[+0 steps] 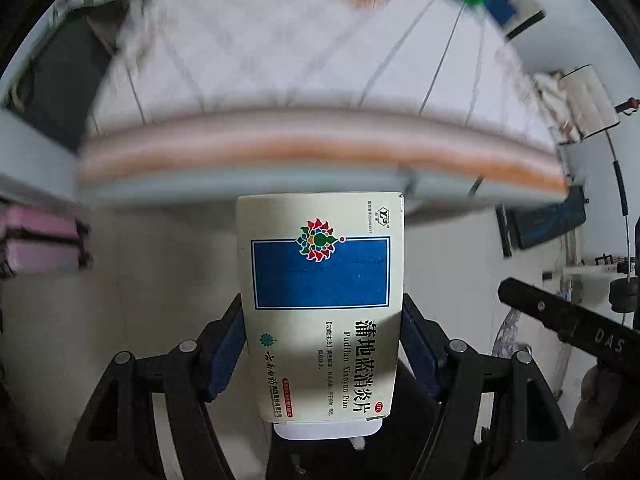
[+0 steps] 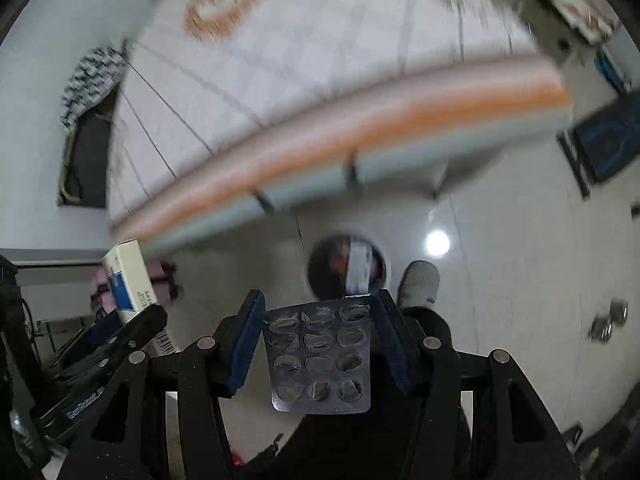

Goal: Collect trash
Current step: 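Carry both items over the trash bin and open both grippers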

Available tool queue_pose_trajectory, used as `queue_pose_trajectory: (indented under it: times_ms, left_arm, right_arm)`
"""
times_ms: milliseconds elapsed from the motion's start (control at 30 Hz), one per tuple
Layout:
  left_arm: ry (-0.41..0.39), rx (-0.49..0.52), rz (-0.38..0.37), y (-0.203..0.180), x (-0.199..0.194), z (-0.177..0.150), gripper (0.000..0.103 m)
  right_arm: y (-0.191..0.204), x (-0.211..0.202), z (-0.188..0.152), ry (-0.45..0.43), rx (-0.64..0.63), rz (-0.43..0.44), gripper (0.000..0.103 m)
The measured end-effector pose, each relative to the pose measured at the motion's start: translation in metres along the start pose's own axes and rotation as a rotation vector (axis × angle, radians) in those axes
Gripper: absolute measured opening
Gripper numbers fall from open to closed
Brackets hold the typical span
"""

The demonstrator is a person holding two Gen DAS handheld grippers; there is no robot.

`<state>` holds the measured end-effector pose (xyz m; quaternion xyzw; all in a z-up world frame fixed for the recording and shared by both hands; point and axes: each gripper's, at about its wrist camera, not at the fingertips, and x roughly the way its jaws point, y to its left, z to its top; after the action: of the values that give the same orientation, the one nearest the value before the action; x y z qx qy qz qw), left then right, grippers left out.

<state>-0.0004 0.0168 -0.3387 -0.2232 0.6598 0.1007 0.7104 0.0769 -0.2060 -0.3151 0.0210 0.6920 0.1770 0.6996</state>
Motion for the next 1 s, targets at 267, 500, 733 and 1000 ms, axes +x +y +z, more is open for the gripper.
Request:
queue_pose_trajectory:
  times_ms: [267, 500, 733, 1000]
  left_arm:
    - [0.167, -0.129, -0.037, 0.029, 0.204, -0.009, 0.069]
    - [0.257, -0.209, -0.125, 0.057, 0.357, 0.003, 0.071]
    - [0.241, -0.237, -0.095, 0.075, 0.393, 0.0, 0.102]
    - [0.112, -0.144, 0.15, 0.075, 0.346, -0.02, 0.102]
  right_arm:
    - [-0.084, 0.179, -0.034, 0.164, 0.163, 0.009, 0.058]
    - [-0.14, 0.338, -0.026, 0.194, 0.264, 0.051, 0.058]
    - [-0.143, 0.431, -0.017, 0.233, 0.242, 0.085, 0.06]
    - [-0.121, 0.432, -0.018, 0.227, 0.129, -0.002, 0.101]
